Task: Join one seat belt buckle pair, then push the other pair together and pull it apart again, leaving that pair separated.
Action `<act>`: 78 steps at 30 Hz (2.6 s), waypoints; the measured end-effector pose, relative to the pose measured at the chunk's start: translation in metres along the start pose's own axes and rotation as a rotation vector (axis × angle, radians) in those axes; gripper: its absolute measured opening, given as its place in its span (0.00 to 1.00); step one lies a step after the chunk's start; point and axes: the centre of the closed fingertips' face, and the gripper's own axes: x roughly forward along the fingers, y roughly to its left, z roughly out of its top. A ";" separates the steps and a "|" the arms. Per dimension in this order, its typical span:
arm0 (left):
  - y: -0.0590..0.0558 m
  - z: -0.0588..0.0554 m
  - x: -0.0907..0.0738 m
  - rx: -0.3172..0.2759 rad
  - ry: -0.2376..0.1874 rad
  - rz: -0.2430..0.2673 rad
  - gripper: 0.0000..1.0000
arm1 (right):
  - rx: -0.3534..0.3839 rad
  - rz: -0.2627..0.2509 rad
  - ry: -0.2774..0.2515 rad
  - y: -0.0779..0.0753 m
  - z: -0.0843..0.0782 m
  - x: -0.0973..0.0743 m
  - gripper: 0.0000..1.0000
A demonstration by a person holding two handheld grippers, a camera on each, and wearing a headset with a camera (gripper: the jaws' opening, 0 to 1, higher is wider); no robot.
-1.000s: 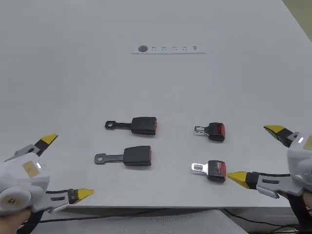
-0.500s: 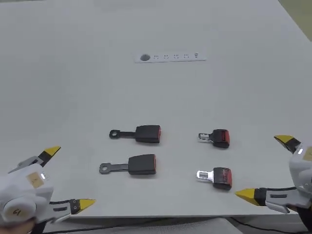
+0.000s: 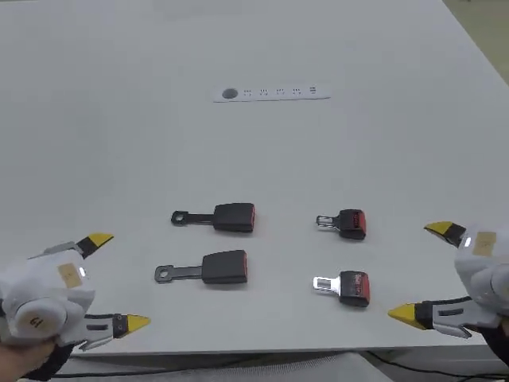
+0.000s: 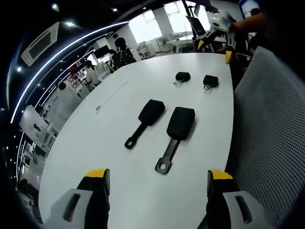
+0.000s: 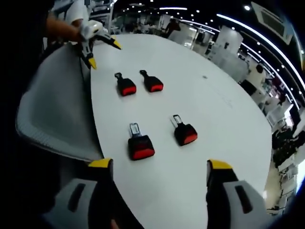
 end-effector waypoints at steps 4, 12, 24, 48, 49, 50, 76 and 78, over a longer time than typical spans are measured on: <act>-0.010 0.017 0.022 0.033 -0.019 -0.087 0.86 | -0.057 0.084 0.002 0.015 0.003 0.008 0.75; -0.037 0.033 0.075 0.043 0.001 -0.249 0.83 | -0.104 0.183 0.060 0.031 -0.005 0.030 0.64; -0.048 0.043 0.109 0.115 0.054 -0.360 0.57 | -0.126 0.291 0.090 0.038 0.003 0.061 0.49; -0.058 0.033 0.111 0.314 0.115 -0.485 0.33 | -0.195 0.397 0.183 0.040 -0.011 0.090 0.33; -0.059 0.033 0.111 0.325 0.120 -0.491 0.33 | -0.196 0.396 0.182 0.040 -0.011 0.090 0.33; -0.060 0.033 0.111 0.334 0.123 -0.498 0.33 | -0.195 0.396 0.183 0.040 -0.012 0.091 0.33; -0.063 0.032 0.113 0.359 0.175 -0.529 0.33 | -0.116 0.343 0.137 0.053 0.031 0.116 0.34; -0.063 0.032 0.113 0.359 0.177 -0.530 0.33 | -0.125 0.345 0.130 0.057 0.040 0.121 0.34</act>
